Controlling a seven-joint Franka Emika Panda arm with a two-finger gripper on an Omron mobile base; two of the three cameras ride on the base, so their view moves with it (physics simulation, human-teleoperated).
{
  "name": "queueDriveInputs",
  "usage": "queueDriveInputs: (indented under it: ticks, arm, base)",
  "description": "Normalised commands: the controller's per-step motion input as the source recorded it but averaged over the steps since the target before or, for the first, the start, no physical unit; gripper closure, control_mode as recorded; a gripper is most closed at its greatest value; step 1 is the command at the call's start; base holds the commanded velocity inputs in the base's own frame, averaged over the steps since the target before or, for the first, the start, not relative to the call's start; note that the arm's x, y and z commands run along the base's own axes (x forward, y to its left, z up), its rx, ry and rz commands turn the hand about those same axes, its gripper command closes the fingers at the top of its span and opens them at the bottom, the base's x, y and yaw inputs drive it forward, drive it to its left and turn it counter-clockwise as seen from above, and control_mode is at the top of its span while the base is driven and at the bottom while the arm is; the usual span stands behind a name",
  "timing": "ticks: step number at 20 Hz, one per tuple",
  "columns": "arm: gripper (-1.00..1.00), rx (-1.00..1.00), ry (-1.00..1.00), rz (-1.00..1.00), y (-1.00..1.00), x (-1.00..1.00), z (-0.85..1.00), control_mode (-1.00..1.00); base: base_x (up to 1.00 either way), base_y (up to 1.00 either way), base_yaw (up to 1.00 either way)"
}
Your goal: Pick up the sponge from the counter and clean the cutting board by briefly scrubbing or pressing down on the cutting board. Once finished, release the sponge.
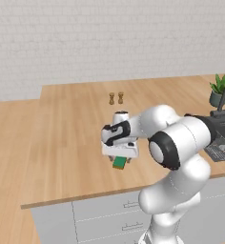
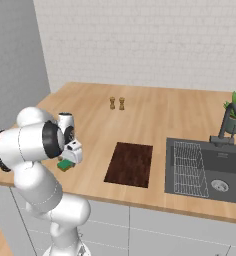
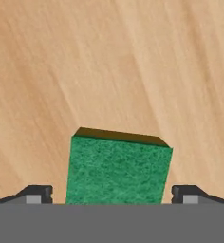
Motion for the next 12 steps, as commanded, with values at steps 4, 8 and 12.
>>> queueDriveInputs:
  ticks: [4, 8, 12]
  arm:
    - [-1.0, 0.0, 0.0, 0.0, 0.0, 0.0, -0.46, -1.0]
    - [1.0, -0.01, 0.0, 0.0, 0.0, 0.0, -0.44, -1.0]
    - [1.0, -0.01, 0.0, 0.0, -0.13, 0.0, -0.03, -1.0]
  base:
    - [0.0, 0.0, 0.0]
    - [0.0, 0.0, 0.0]
    - [0.0, 0.0, 0.0]
